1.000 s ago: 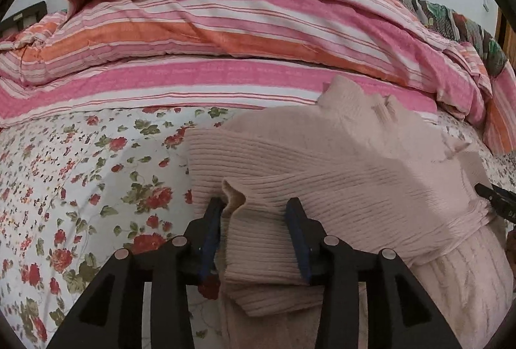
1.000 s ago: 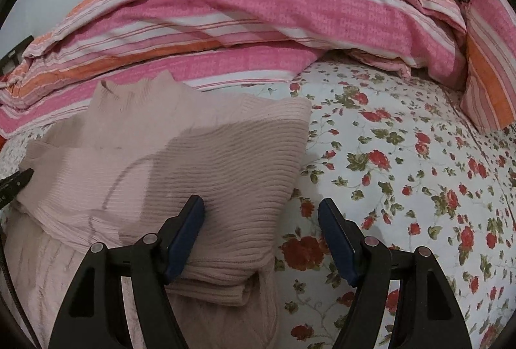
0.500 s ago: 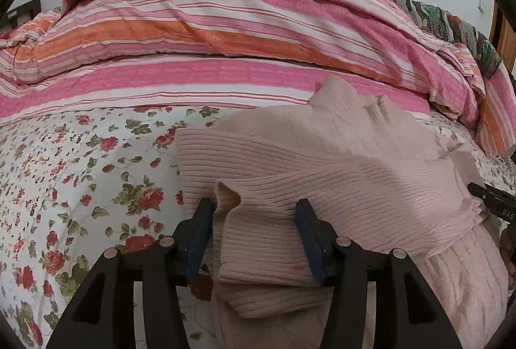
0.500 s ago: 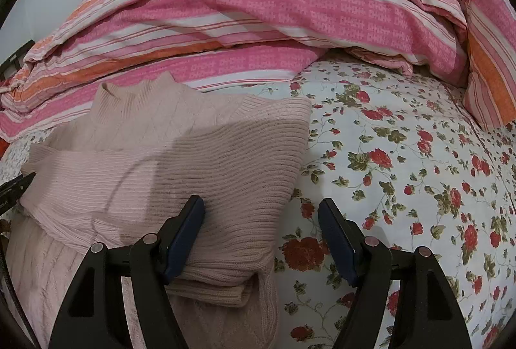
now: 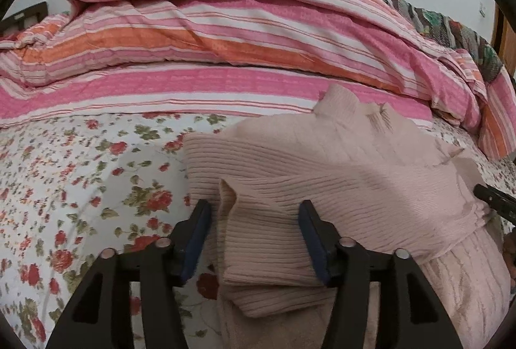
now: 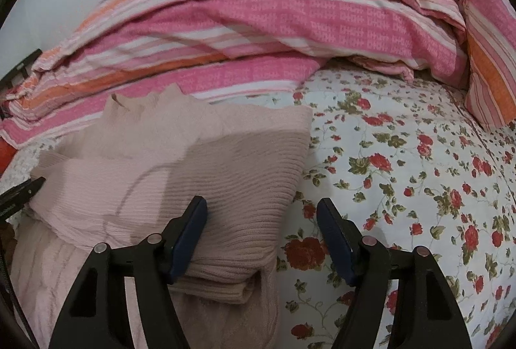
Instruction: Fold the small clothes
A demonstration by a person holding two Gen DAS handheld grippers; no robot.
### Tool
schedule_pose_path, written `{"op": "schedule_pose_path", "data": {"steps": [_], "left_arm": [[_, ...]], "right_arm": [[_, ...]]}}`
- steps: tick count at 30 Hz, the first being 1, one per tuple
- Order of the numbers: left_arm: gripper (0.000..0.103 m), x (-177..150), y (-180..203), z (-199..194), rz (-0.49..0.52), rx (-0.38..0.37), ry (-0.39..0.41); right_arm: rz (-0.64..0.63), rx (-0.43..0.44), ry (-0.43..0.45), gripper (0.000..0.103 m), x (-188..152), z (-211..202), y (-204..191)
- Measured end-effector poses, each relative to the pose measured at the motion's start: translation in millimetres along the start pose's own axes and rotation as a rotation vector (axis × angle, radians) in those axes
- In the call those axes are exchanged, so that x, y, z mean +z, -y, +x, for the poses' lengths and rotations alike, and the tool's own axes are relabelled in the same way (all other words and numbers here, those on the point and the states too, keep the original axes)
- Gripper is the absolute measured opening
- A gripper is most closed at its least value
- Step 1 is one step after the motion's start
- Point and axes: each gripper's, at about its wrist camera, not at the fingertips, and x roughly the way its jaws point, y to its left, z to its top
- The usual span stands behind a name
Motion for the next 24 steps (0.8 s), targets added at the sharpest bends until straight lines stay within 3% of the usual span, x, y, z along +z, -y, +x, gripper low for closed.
{"op": "schedule_pose_path", "data": {"steps": [4, 8, 10, 13, 17, 19, 24], "left_arm": [[0.074, 2, -8, 2, -0.036, 0.010, -0.019], [0.074, -3, -14, -5, -0.064, 0.005, -0.048], [0.074, -8, -17, -14, -0.095, -0.002, -0.052], [0.074, -22, -21, -34, -0.130, -0.027, -0.035], [0.072, -38, -22, -66, -0.138, -0.013, 0.016], [0.072, -43, -22, -79, -0.146, -0.032, 0.033], [0.072, -63, -21, -110, -0.144, -0.092, 0.021]], "right_arm": [[-0.017, -0.029, 0.023, 0.070, -1, -5, -4], [0.011, -0.105, 0.010, 0.070, 1, -12, 0], [0.031, -0.142, 0.062, 0.070, -2, -31, 0], [0.047, -0.132, 0.148, 0.070, -15, -69, -1], [0.013, -0.125, 0.163, 0.070, -38, -105, -4], [-0.052, -0.097, 0.155, 0.070, -52, -122, -11], [-0.118, -0.128, 0.175, 0.070, -87, -152, -19]]}}
